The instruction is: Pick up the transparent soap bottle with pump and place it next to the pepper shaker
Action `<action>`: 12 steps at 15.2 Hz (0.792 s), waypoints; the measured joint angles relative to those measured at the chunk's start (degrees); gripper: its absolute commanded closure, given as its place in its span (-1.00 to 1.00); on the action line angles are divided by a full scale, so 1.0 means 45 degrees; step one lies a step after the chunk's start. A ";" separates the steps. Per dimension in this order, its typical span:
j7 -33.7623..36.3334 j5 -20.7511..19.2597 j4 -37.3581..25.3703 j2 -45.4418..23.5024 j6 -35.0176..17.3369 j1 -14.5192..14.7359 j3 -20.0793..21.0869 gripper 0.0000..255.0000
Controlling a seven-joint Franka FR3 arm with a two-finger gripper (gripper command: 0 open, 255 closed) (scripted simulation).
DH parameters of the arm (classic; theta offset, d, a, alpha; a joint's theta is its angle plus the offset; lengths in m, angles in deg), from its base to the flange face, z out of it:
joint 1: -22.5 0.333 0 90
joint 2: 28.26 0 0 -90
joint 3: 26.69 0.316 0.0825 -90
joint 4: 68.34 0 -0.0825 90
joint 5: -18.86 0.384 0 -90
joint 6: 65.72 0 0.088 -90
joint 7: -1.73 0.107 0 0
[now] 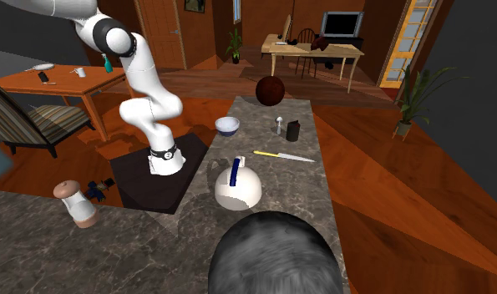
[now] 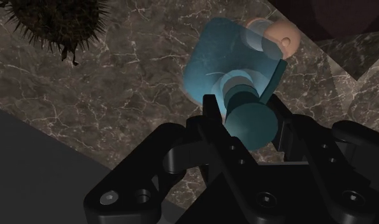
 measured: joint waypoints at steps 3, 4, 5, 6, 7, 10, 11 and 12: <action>0.0313 -0.0432 0.0907 0.0499 -0.0627 0.0386 0.0078 1.00; 0.0420 -0.0609 0.1267 0.0709 -0.0869 0.0513 0.0110 1.00; 0.0518 -0.0756 0.1545 0.0881 -0.1055 0.0609 0.0141 1.00; 0.0686 -0.0962 0.1908 0.1132 -0.1277 0.0756 0.0204 1.00; 0.0771 -0.1093 0.2240 0.1288 -0.1524 0.0824 0.0237 1.00; 0.1033 -0.1391 0.2997 0.1650 -0.2079 0.0987 0.0351 1.00; 0.1037 -0.1414 0.3176 0.1676 -0.2243 0.0987 0.0350 1.00; 0.1111 -0.1481 0.3374 0.1762 -0.2392 0.1023 0.0382 1.00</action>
